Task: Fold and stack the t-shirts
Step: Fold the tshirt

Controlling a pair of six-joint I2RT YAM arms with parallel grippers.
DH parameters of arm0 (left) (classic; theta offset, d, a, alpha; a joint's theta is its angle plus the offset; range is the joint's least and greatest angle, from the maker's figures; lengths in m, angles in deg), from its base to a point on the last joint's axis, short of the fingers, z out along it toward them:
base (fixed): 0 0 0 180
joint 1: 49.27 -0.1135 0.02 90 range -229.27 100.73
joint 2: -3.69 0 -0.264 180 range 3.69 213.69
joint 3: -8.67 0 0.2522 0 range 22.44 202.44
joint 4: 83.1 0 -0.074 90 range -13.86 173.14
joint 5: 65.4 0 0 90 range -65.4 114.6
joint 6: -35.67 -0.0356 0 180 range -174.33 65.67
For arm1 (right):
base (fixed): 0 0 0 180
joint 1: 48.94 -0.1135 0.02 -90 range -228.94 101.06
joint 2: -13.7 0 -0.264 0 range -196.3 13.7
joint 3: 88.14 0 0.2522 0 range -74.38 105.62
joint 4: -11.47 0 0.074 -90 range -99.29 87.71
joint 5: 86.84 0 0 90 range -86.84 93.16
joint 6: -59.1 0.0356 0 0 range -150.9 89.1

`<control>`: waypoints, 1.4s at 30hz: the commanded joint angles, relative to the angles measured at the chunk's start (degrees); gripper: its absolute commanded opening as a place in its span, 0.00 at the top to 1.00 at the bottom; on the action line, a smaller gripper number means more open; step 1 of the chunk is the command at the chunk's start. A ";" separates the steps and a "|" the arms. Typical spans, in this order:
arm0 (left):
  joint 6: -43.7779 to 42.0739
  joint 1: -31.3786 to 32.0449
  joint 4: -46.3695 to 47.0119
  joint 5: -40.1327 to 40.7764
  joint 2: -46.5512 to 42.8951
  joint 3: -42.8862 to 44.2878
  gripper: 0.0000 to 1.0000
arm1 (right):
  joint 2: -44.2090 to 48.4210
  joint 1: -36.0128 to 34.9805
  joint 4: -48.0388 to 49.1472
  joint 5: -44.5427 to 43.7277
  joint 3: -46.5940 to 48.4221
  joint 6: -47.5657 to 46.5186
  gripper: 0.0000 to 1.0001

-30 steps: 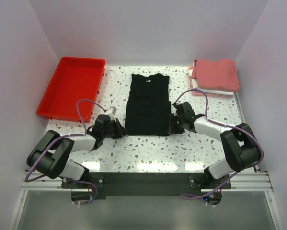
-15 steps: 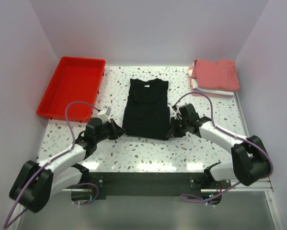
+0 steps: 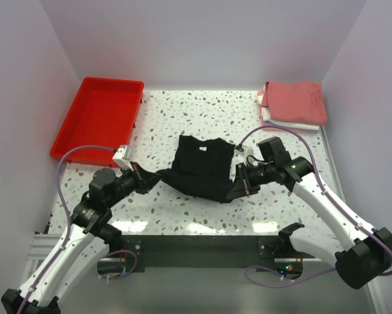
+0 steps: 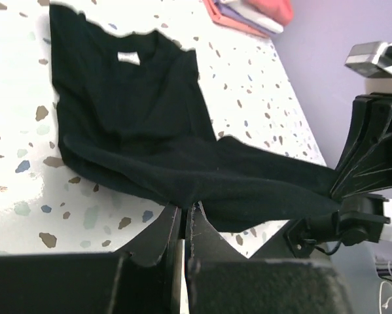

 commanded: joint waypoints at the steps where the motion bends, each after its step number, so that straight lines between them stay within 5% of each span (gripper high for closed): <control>1: -0.53 -0.25 -4.75 4.54 -2.78 5.27 0.98 | 2.72 -0.17 -6.93 10.39 1.99 -2.11 1.00; 6: -1.32 -0.25 -8.18 7.79 -4.10 10.11 0.97 | 6.06 -0.17 -5.62 15.50 1.73 -0.79 1.00; 15: 2.19 -0.25 -1.77 17.72 0.02 8.62 0.90 | 1.77 0.00 2.03 12.17 -0.73 2.81 1.00; 42: -2.11 -0.51 22.48 27.49 41.14 19.25 0.90 | -16.35 9.14 16.18 -6.55 8.05 5.27 1.00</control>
